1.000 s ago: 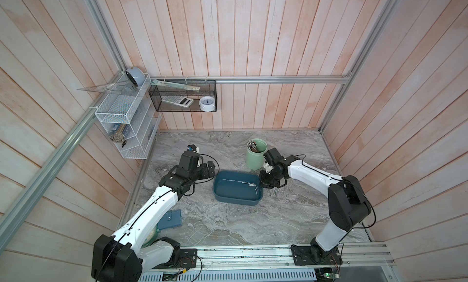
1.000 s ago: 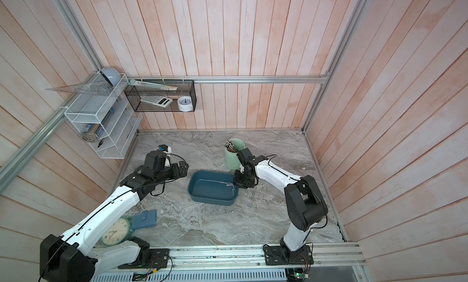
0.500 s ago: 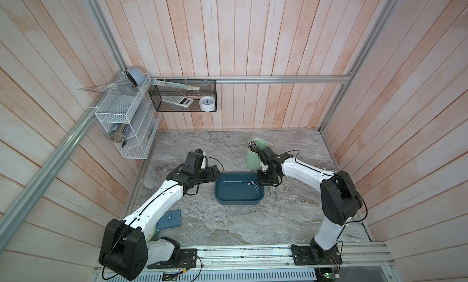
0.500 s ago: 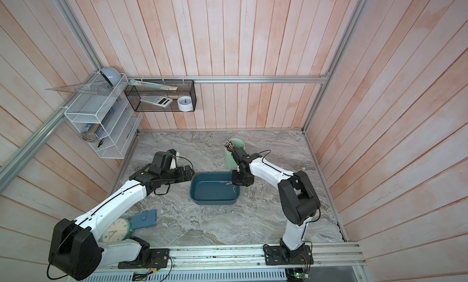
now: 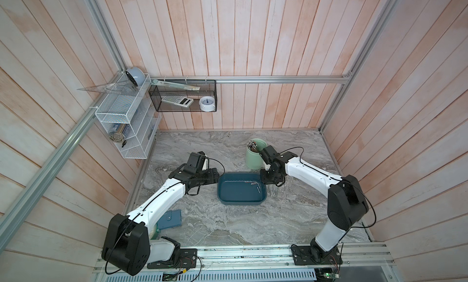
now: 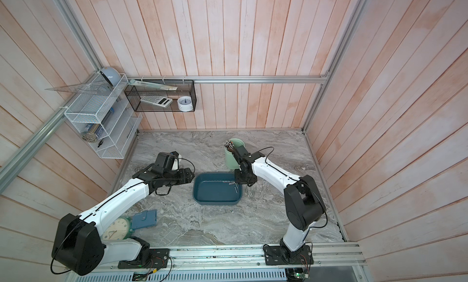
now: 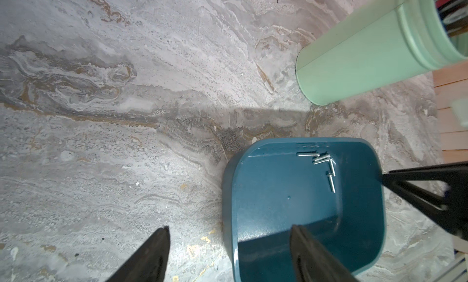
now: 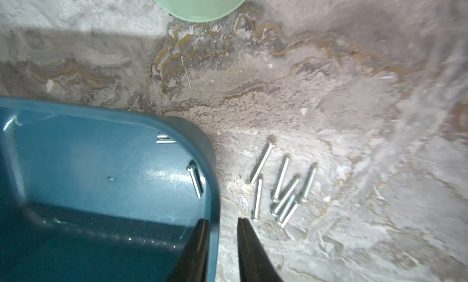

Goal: Take out the screws from the storage box
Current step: Adjust the storage box at the center of the board, then pick up the screw from the storage box.

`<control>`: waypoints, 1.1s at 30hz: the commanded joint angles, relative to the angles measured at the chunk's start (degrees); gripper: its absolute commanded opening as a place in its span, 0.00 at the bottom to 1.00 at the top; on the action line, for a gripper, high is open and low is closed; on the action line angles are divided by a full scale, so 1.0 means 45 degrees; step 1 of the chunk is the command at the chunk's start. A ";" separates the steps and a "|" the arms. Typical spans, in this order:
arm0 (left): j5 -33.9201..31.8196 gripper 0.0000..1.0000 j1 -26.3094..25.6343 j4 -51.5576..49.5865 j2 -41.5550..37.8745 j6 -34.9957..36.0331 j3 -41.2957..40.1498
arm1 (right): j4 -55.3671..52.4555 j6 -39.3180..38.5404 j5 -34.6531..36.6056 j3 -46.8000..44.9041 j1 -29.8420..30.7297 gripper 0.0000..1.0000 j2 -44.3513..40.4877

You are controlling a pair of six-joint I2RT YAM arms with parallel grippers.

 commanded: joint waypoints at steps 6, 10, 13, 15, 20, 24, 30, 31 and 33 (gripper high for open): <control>0.0408 0.74 -0.0109 0.0218 0.0042 -0.0023 0.0217 | -0.1974 0.0055 0.1647 0.1681 0.1297 0.27 -0.0651; 0.0775 0.72 -0.0132 0.0206 0.0215 -0.0133 0.0289 | -0.2508 0.0213 0.2339 0.2605 0.2412 0.26 0.0412; 0.0397 0.73 -0.0132 0.0360 0.0151 -0.0368 0.0150 | -0.2141 0.0564 0.2084 0.2539 0.2634 0.25 0.1024; 0.0733 0.73 -0.0132 0.0725 0.0136 -0.0575 -0.0118 | -0.1795 0.0773 0.1799 0.2425 0.2640 0.25 0.1316; 0.0170 0.72 -0.0132 0.0148 0.0236 -0.0185 0.0234 | -0.1821 0.1341 0.1679 0.2441 0.2632 0.24 0.2334; 0.0522 0.72 -0.0132 0.0353 0.0370 -0.0360 0.0139 | -0.1504 0.1635 0.1555 0.2116 0.2660 0.24 0.2796; 0.0541 0.72 -0.0122 0.0192 0.0589 -0.0282 0.0256 | -0.1038 0.1962 0.1528 0.1799 0.2631 0.23 0.3407; 0.0590 0.72 -0.0131 0.0182 0.0598 -0.0282 0.0258 | -0.1043 0.2009 0.1480 0.1837 0.2645 0.23 0.3545; 0.0684 0.73 -0.0132 0.0143 0.0680 -0.0302 0.0293 | -0.1020 0.2080 0.1435 0.1885 0.2637 0.23 0.3845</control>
